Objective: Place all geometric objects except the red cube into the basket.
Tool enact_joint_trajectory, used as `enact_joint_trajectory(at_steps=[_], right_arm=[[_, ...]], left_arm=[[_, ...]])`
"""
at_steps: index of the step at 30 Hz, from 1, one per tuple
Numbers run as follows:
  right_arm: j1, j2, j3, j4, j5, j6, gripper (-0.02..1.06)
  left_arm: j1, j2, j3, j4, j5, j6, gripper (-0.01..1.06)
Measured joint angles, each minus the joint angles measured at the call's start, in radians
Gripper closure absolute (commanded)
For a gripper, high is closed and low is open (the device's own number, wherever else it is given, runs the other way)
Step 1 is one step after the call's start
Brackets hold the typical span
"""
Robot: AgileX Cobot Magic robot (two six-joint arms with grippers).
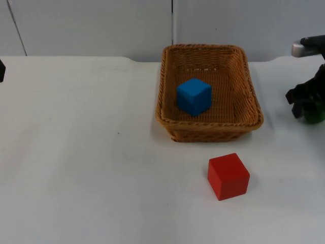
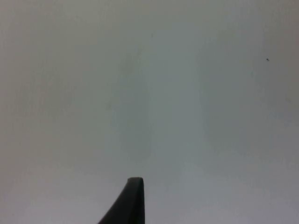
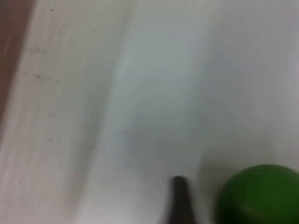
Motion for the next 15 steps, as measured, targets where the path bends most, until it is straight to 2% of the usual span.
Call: enact_joint_trajectory(at_steps=[1,3,10,13,15], right_arm=[[0.000,0.000,0.000,0.000,0.000,0.002,0.78],[0.000,0.000,-0.001,0.000,0.002,0.002,1.04],[0.000,-0.101,-0.029,0.000,0.073,0.002,1.04],[0.000,-0.241,-0.061,0.000,0.110,0.002,1.04],[0.000,-0.261,-0.062,0.000,0.112,0.002,1.04]], left_arm=[[0.000,0.000,0.000,0.000,0.000,0.000,0.05],[0.000,0.000,0.000,0.000,0.000,0.000,0.05],[0.000,0.000,0.000,-0.006,0.000,0.000,0.05],[0.000,0.000,0.000,-0.008,0.000,0.000,0.05],[0.000,0.000,0.000,-0.008,0.000,0.000,0.05]])
